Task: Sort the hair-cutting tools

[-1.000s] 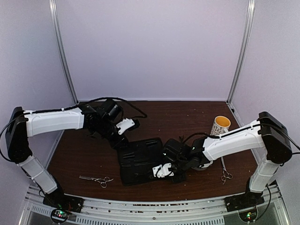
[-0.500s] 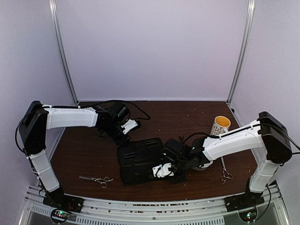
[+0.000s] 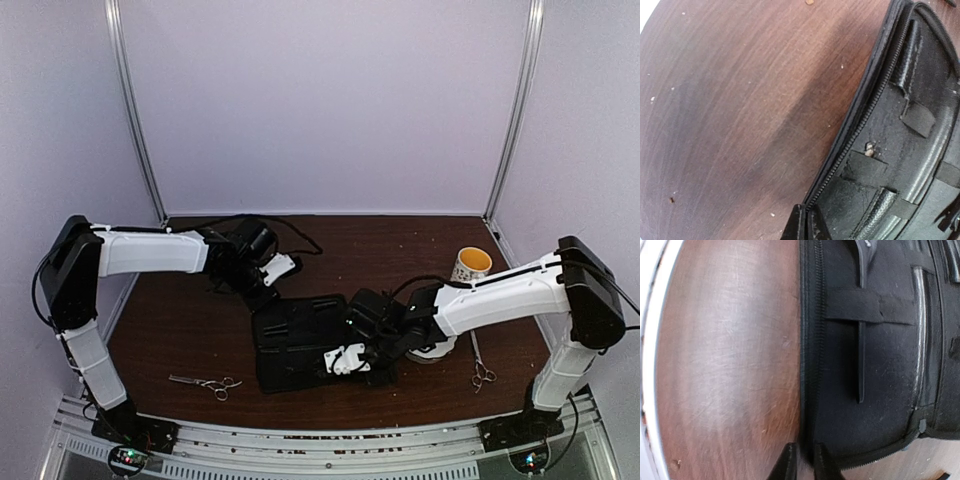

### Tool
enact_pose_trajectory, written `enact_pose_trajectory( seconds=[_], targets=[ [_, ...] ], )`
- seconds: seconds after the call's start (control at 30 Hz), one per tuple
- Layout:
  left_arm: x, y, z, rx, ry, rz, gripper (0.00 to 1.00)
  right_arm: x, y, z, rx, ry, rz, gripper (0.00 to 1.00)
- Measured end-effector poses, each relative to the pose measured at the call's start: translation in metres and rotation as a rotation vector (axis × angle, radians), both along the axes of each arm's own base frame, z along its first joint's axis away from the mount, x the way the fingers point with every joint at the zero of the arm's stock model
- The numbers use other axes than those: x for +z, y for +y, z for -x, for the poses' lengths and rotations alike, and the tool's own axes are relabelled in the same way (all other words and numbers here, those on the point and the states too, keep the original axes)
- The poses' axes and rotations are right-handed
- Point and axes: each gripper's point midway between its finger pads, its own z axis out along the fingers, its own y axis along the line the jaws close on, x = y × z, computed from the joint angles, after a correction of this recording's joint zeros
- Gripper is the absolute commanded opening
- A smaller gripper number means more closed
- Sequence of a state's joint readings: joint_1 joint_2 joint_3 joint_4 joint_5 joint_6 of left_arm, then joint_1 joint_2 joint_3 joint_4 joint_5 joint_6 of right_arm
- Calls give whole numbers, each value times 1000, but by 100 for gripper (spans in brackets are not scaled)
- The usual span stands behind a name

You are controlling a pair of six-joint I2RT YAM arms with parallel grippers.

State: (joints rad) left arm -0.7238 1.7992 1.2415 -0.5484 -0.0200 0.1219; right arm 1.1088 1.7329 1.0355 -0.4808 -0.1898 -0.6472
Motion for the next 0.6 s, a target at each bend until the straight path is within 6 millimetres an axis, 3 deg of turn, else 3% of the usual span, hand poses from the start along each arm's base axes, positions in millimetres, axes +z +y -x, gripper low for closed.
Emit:
enact_pose_trajectory(
  seconds=[0.13, 0.3, 0.6],
  targets=[
    [13, 3, 2, -4, -38, 22, 0, 26, 1, 6, 16, 19, -46, 22],
    [33, 3, 0, -12, -89, 55, 0, 53, 18, 3, 16, 25, -118, 17],
    [38, 1, -1, -26, -108, 63, 0, 21, 37, -11, -34, 51, -56, 12]
  ],
)
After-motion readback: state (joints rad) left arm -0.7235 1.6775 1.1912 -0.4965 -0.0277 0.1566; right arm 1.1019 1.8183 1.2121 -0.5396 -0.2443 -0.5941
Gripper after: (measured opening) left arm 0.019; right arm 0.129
